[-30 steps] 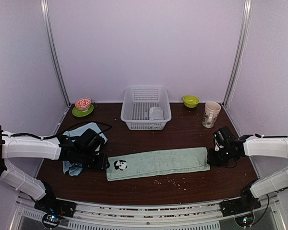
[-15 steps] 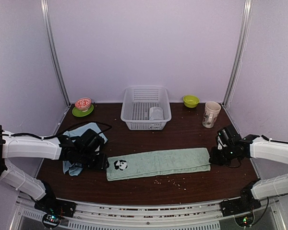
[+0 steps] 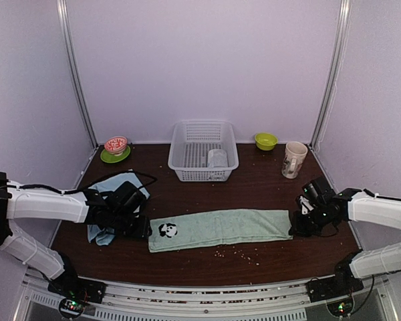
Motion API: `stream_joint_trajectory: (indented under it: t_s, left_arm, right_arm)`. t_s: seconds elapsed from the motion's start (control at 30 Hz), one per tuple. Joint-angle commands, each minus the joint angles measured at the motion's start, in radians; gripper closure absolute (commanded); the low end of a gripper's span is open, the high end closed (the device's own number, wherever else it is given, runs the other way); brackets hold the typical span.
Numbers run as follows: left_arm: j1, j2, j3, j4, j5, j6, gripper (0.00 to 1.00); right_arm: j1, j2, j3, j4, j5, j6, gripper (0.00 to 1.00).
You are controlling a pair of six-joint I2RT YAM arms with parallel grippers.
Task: Roll the towels
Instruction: Move the towel to the center of the board.
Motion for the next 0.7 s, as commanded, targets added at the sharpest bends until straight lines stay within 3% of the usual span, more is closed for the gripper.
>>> stream_joint_trajectory:
  t_s: [0.0,0.5,0.67]
  left_arm:
    - [-0.005,0.001,0.018,0.005,-0.008,0.005,0.54]
    - [-0.005,-0.097,0.008,-0.058,0.097,-0.041,0.50]
    - [-0.004,-0.053,-0.007,-0.036,0.133,-0.044,0.50]
  right_arm:
    - [-0.006,-0.033,-0.002,-0.063,0.003,-0.023,1.00]
    - [-0.006,0.020,-0.032,-0.005,0.067,0.024,1.00]
    - [-0.006,0.019,-0.032,-0.002,0.069,0.019,1.00]
